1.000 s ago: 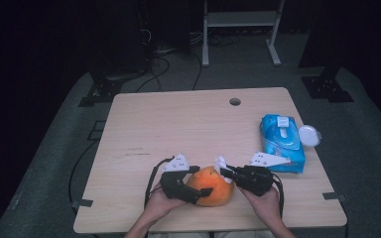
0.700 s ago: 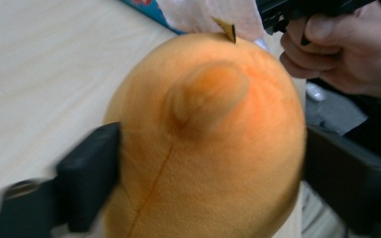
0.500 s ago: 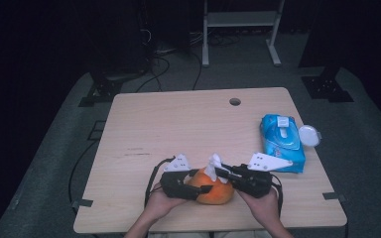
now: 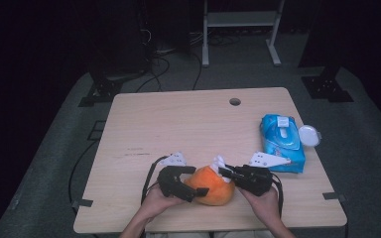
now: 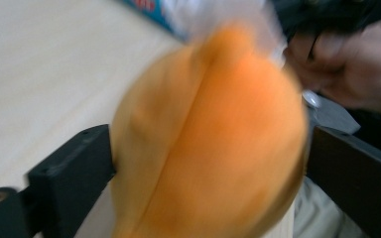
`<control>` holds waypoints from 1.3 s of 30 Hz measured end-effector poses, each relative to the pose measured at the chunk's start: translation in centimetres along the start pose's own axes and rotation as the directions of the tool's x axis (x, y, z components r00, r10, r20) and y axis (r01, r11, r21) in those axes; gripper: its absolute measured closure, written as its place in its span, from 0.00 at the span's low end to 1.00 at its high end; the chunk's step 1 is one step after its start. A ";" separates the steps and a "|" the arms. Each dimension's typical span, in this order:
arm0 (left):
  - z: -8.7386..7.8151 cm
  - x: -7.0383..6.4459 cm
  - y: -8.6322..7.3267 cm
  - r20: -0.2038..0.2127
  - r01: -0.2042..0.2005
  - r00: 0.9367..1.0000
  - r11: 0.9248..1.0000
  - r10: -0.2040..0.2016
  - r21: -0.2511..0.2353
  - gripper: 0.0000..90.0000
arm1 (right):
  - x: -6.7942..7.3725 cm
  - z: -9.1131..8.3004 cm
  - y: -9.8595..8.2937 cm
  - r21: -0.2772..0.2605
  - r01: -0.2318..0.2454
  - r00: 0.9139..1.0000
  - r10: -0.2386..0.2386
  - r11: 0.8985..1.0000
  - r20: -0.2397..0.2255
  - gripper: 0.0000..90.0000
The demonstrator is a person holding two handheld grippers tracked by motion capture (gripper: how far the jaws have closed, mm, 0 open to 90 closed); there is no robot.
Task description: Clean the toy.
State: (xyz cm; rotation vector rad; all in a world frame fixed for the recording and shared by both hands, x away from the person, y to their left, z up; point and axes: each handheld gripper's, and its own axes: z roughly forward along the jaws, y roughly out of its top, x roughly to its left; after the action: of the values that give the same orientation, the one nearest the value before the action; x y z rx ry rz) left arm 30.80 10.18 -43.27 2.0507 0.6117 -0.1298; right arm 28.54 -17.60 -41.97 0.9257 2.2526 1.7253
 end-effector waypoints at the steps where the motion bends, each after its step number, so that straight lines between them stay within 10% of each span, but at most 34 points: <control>1: 0.1 0.0 -0.2 0.006 -0.008 1.000 1.000 0.008 0.008 0.08 | -0.2 -0.1 0.0 0.000 -0.010 1.000 0.010 1.000 0.005 0.89; 6: -0.5 -1.2 0.5 -0.062 -0.092 0.994 0.995 0.089 -0.047 0.35 | -0.3 -0.4 0.2 -0.017 -0.014 1.000 0.015 1.000 0.021 0.89; 16: -1.4 -1.8 1.1 -0.118 -0.126 0.986 0.989 0.116 -0.080 0.45 | -1.2 -0.3 -0.2 -0.046 -0.081 0.997 0.080 0.996 -0.018 0.89; 25: -1.8 -2.0 1.4 -0.134 -0.139 0.982 0.989 0.130 -0.056 0.47 | 1.6 -0.9 1.2 -0.077 0.075 0.997 -0.076 0.994 -0.016 0.89; 33: -1.6 -1.9 1.4 -0.140 -0.122 0.984 0.991 0.113 -0.059 0.38 | 0.4 -0.4 0.6 -0.045 0.031 1.000 -0.031 0.999 -0.004 0.89; 39: -1.9 -2.2 1.5 -0.136 -0.129 0.984 0.989 0.118 -0.077 0.44 | 2.8 -0.2 1.6 -0.027 0.165 0.986 -0.165 0.986 0.002 0.89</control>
State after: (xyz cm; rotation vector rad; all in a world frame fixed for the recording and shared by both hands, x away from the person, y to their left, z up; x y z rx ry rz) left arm 29.36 10.31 -40.38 2.0183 0.5583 0.1033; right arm 26.76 -16.00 -39.79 0.7111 2.2296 1.6799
